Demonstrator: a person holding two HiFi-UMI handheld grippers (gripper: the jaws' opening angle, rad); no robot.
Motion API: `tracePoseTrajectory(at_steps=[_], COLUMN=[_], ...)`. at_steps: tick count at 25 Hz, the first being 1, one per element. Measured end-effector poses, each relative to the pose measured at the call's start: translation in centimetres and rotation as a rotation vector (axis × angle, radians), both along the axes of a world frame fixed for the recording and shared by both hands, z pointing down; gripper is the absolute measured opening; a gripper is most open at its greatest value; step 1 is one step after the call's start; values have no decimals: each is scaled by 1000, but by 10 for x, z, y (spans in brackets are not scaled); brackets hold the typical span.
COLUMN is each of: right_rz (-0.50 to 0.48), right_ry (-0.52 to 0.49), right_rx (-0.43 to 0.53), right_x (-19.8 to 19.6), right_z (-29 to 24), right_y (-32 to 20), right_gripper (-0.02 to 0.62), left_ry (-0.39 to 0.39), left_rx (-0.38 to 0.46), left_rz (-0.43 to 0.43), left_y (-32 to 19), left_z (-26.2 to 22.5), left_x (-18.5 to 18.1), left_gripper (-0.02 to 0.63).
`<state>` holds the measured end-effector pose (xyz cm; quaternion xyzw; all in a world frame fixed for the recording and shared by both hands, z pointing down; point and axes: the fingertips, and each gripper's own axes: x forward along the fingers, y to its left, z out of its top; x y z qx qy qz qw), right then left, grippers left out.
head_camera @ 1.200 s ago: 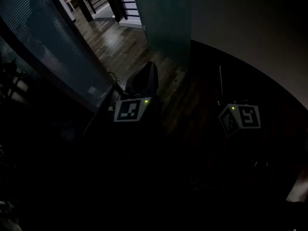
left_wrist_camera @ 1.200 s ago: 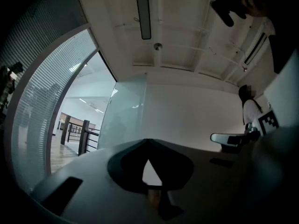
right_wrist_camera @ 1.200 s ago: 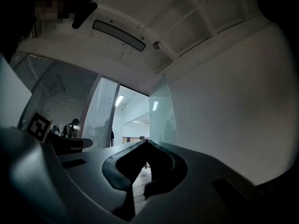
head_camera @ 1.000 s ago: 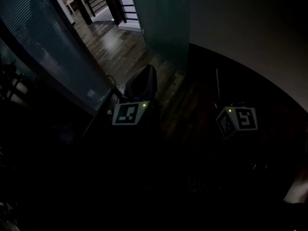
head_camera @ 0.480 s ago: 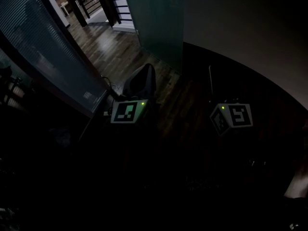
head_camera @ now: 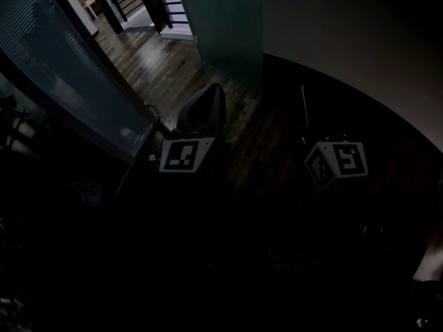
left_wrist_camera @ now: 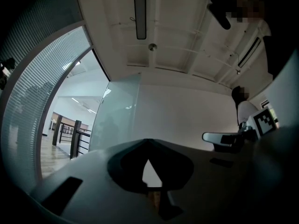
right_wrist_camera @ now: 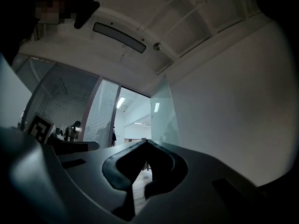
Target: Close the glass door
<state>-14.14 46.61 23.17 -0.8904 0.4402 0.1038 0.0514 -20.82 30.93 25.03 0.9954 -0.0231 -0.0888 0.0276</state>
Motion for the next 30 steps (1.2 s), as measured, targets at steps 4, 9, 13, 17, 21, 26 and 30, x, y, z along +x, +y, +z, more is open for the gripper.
tracePoseTrajectory(at_steps=[4, 9, 13, 17, 21, 26, 30], right_rz=[-32, -48, -31, -26, -18, -25, -38], right_ry=[-14, -17, 0, -14, -35, -34, -42], right_rx=[25, 5, -37, -42, -44, -55, -62], right_x=[4, 13, 26, 34, 50, 69, 92], right_z=[0, 3, 8, 14, 24, 31, 32], right_y=[3, 5, 12, 17, 24, 19, 0], right_gripper=[-3, -3, -3, -3, -3, -3, -3], left_ry=[-10, -23, -31, -32, -34, -32, -19], left_rx=[0, 7, 13, 17, 9, 1, -11], left_rz=[2, 1, -1, -16, -34, -55, -62], left_y=[3, 9, 20, 24, 27, 22, 6], left_z=[2, 4, 6, 9, 14, 20, 18], left_x=[4, 11, 23, 26, 32, 43, 65], left_gripper=[2, 2, 2, 2, 2, 2, 2])
